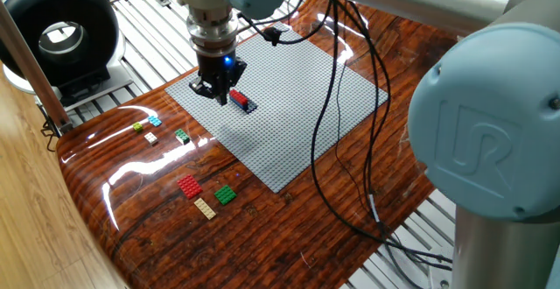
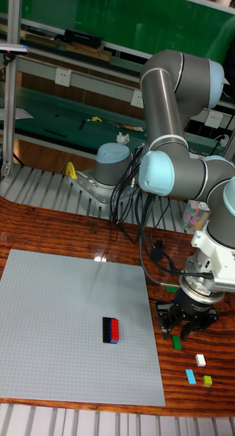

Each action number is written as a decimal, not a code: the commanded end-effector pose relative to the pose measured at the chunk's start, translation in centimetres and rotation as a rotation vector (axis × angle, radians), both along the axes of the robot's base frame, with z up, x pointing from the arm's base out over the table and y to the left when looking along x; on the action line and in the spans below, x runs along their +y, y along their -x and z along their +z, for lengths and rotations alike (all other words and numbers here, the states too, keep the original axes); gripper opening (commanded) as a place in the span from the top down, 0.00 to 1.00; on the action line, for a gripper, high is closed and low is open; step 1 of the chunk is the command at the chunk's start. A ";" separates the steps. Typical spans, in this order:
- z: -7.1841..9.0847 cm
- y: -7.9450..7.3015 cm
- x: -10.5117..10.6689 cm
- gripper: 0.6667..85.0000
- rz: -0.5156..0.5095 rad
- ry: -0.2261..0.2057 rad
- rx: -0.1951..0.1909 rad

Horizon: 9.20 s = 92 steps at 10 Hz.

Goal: Build with small Lego blocks

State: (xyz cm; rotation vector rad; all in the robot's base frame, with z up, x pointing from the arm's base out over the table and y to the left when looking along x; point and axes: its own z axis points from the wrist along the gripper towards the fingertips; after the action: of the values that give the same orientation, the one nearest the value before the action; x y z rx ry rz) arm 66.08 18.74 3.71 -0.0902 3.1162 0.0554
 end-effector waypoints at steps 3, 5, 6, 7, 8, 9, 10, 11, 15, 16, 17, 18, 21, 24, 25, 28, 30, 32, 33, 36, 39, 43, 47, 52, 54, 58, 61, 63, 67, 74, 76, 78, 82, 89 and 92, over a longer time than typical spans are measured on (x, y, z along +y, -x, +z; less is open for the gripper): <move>0.4 -0.7 0.9 0.51 0.007 -0.036 -0.032; 0.4 -0.6 0.3 0.55 -0.002 -0.012 -0.030; 0.3 -0.3 -0.8 0.55 -0.025 0.028 -0.016; 0.3 -0.2 -0.6 0.55 -0.048 0.022 -0.014; 0.3 -0.5 -0.6 0.55 -0.053 0.020 -0.023; 0.3 0.0 0.1 0.55 -0.063 0.007 -0.030; 0.3 0.6 0.8 0.55 -0.071 -0.011 -0.033; 0.1 0.8 1.2 0.55 -0.080 -0.013 -0.040; -0.1 0.0 1.4 0.55 -0.102 -0.022 -0.082; 0.2 -0.2 0.5 0.54 -0.072 -0.015 -0.072; 0.2 0.3 0.6 0.49 -0.039 -0.014 -0.057; 0.1 0.6 0.1 0.49 -0.035 0.003 -0.043; 0.1 0.9 0.1 0.47 -0.044 0.003 -0.031; -0.8 2.0 0.8 0.45 -0.091 0.002 -0.042; -1.0 2.1 0.9 0.45 -0.094 0.001 -0.054; 0.1 1.9 -0.5 0.48 -0.102 0.014 -0.013; 0.1 1.8 0.3 0.47 -0.118 -0.019 -0.014; 0.1 1.5 -0.3 0.47 -0.144 0.004 -0.027; 0.1 1.4 -0.6 0.48 -0.150 0.012 -0.030; 0.1 1.5 -1.0 0.49 -0.128 0.032 -0.029; 0.0 2.5 -0.7 0.48 -0.066 0.022 0.009; -0.2 2.1 0.9 0.47 -0.073 -0.020 -0.003; -1.2 1.0 2.8 0.47 -0.086 -0.008 -0.022; -1.0 1.6 2.7 0.49 -0.068 -0.018 0.008; -1.5 1.1 3.0 0.49 -0.067 -0.028 -0.008; -2.7 1.1 2.0 0.57 -0.028 -0.018 0.000; -2.9 1.3 2.3 0.57 -0.027 -0.030 0.000; -3.1 1.1 2.3 0.57 -0.028 -0.027 0.000; -3.2 1.1 1.9 0.98 -0.037 -0.013 0.002; -1.1 1.6 1.8 0.99 -0.008 0.003 -0.002; -0.5 1.9 1.2 0.99 0.031 -0.002 -0.008; -0.5 1.3 3.5 0.99 -0.012 -0.045 -0.034; -0.4 -0.1 3.3 0.99 -0.046 -0.040 -0.086; 0.1 1.6 -2.9 0.99 0.005 0.000 -0.070; 0.1 1.7 -4.2 0.99 -0.059 0.044 -0.065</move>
State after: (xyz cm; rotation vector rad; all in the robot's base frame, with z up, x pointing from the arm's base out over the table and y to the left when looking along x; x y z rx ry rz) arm 64.52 15.37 3.72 -0.0554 3.0513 0.0051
